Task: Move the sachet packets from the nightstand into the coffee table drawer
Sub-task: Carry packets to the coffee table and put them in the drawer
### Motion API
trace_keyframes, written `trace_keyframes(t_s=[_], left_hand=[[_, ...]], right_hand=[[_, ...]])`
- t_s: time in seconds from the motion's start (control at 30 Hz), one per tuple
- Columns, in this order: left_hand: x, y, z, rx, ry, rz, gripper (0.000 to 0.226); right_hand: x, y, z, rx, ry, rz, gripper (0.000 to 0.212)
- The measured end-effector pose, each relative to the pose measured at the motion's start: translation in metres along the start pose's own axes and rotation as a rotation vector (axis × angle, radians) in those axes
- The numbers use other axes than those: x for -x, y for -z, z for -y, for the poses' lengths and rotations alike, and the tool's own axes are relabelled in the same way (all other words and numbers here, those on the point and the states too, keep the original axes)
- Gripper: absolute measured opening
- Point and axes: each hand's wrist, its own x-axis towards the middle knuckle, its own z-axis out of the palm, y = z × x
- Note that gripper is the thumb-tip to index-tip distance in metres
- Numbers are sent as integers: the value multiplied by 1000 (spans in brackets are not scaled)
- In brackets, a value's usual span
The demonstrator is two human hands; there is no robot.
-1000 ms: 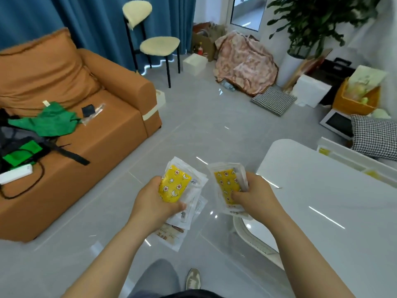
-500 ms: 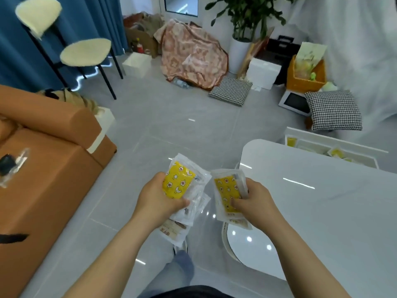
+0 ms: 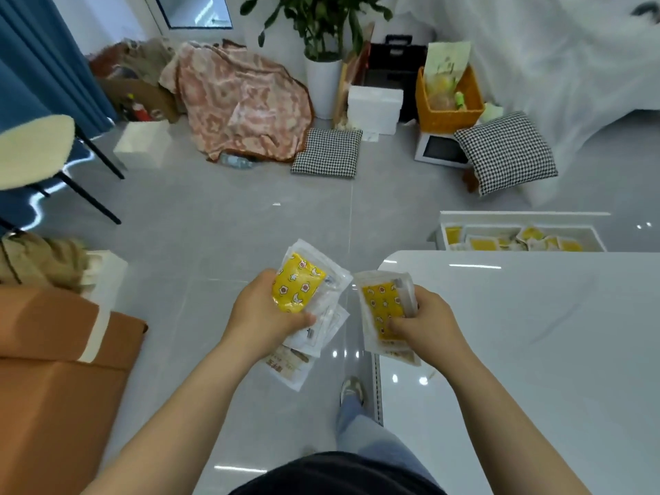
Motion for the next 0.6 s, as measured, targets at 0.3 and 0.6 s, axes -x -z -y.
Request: trace_keyframes(t_s=[0.3,0.6], left_hand=[[-113,8,-60,-28,4,19,48],[-251,25,-97,-79,-75,151,49]], right_hand=[[-108,43,35,-17,-51,-90,12],[-208,47,78,-52,-150,-182,29]])
